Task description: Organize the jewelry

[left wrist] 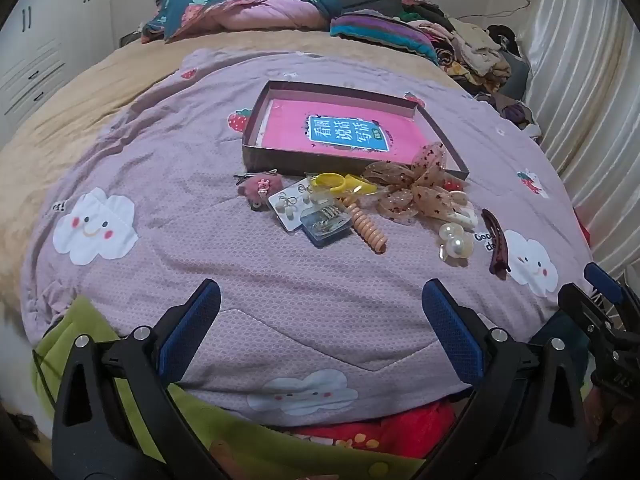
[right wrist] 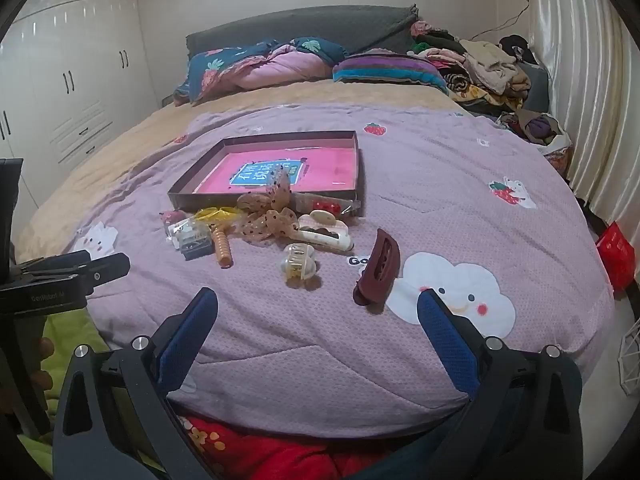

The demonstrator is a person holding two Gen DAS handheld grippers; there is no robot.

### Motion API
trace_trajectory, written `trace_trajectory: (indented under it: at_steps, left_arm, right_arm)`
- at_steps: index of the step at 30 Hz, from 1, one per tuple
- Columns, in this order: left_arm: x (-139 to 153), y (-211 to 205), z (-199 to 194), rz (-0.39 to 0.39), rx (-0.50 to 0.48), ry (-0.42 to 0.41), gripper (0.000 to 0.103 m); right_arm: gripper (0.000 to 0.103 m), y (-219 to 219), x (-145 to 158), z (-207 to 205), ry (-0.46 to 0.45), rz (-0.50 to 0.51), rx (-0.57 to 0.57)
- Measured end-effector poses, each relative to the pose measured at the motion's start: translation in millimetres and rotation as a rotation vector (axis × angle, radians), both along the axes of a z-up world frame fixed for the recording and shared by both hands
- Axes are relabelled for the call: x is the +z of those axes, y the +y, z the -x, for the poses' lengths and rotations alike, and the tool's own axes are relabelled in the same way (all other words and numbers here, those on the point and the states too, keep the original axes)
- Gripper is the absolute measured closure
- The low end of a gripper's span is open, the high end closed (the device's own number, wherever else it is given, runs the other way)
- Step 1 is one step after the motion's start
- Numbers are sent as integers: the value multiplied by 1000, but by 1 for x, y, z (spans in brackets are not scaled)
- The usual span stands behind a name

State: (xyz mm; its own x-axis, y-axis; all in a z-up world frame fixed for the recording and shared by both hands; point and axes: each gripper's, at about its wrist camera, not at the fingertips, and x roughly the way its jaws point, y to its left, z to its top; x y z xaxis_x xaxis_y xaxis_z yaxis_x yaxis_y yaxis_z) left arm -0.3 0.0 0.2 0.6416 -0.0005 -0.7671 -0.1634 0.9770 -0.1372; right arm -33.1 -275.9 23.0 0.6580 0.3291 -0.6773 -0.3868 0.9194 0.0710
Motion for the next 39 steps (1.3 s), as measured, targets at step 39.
trace_trajectory:
  at_steps: [39]
  left_arm:
    - [0, 0, 0, 0, -1, -1, 9]
  right_arm:
    - [4, 2, 2, 3, -9, -4, 1]
